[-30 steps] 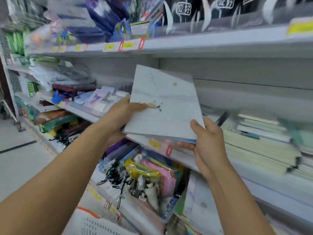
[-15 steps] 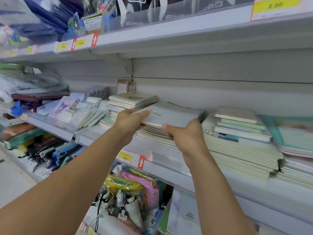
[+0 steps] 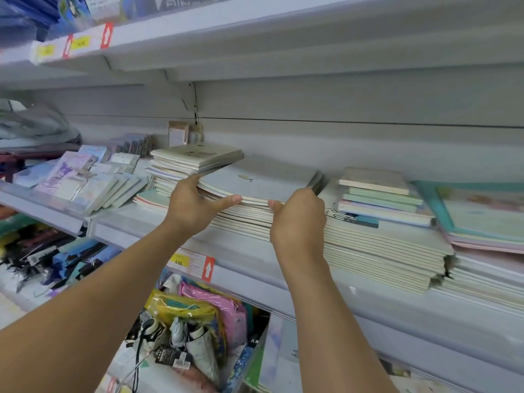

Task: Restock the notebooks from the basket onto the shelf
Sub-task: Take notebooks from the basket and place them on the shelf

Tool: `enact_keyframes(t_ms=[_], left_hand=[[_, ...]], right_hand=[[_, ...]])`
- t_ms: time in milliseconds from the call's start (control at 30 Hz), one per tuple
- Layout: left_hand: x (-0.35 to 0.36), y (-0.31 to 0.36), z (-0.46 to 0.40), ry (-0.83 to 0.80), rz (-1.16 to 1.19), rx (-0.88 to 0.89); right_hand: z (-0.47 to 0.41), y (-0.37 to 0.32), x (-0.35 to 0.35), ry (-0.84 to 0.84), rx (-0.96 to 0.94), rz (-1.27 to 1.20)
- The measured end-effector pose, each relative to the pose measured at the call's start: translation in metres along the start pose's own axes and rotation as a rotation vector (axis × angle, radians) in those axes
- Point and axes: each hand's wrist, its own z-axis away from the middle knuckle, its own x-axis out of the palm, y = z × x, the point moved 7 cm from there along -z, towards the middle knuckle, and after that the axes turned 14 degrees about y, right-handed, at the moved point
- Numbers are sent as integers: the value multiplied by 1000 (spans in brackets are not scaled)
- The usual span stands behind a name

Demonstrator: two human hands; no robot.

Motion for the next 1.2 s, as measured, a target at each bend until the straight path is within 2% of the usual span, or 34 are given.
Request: enact_keyframes(t_ms=[167, 300, 567, 1000, 1200], left_hand=[[5, -4, -5, 57, -186, 76], [8, -4, -6, -3, -70, 14], [8, -4, -6, 35, -98, 24], [16, -13, -12, -86, -91, 4], [12, -7, -2, -14, -76, 93]], right_hand=[[2, 1, -2, 69, -24, -9], [1, 1, 4, 48, -17, -12], [8, -1, 7, 35, -10, -18], [9, 5, 3, 106, -36, 20], [9, 6, 14, 25, 21, -14]])
